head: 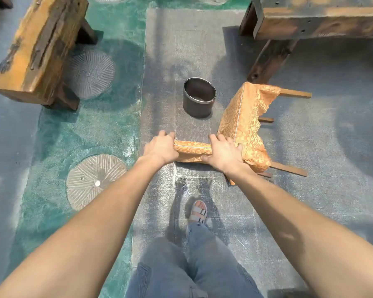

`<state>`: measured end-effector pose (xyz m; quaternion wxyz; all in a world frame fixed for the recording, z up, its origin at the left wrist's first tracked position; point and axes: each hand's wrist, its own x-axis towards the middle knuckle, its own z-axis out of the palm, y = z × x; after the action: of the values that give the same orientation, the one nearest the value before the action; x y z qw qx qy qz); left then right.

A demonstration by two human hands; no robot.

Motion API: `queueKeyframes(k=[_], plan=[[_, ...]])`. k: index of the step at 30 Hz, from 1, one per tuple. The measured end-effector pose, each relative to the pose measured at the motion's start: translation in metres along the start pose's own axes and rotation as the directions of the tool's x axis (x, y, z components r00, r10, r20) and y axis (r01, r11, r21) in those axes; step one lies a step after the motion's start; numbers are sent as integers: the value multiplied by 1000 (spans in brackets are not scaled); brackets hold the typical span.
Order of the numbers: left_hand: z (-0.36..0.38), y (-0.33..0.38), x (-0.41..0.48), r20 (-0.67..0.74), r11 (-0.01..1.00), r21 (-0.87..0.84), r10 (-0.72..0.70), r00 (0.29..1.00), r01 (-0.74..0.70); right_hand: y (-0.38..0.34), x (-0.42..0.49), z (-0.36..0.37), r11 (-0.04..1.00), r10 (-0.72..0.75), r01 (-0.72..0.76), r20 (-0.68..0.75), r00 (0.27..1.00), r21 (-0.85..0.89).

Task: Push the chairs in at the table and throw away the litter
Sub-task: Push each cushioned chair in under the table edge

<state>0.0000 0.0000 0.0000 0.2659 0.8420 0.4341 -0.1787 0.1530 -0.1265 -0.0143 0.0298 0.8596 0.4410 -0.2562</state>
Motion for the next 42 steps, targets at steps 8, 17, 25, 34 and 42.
queueKeyframes(k=[8,17,25,34,42], plan=[[40,-51,81,33,985,-156,-67,997,71,-19,72,78,1000,3,-4,94,996,15],[83,-132,162,57,986,-155,-51,997,60,-65,187,181,1000,18,-18,243,970,-2],[137,-192,213,77,982,-188,-20,997,34,-60,306,287,994,48,-26,221,974,-105],[162,-233,212,181,991,-82,-94,979,110,-20,339,294,976,-139,173,229,963,-136],[139,-189,199,213,999,13,-40,976,38,27,279,204,958,-168,227,300,939,-174]])
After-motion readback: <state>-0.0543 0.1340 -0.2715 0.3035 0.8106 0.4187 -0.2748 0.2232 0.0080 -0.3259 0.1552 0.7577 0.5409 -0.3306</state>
